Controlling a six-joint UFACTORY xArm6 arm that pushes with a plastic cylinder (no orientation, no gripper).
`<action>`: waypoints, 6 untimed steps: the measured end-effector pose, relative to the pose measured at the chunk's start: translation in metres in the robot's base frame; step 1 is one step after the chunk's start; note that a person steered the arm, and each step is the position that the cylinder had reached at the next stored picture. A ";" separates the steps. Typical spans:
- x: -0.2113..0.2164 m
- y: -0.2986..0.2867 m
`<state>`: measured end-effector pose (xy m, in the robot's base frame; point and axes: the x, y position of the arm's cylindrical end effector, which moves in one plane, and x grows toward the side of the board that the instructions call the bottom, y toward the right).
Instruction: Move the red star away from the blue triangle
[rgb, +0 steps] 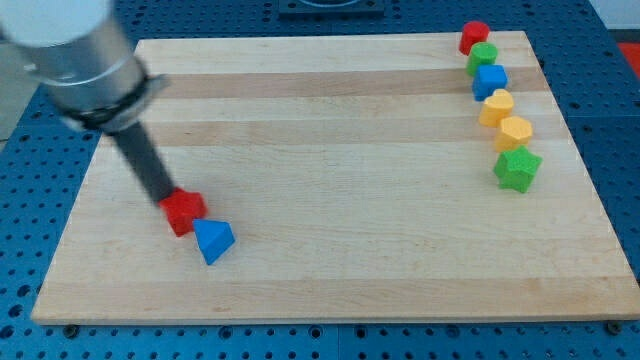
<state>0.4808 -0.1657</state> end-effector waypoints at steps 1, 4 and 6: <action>-0.016 0.096; 0.027 -0.035; 0.014 0.162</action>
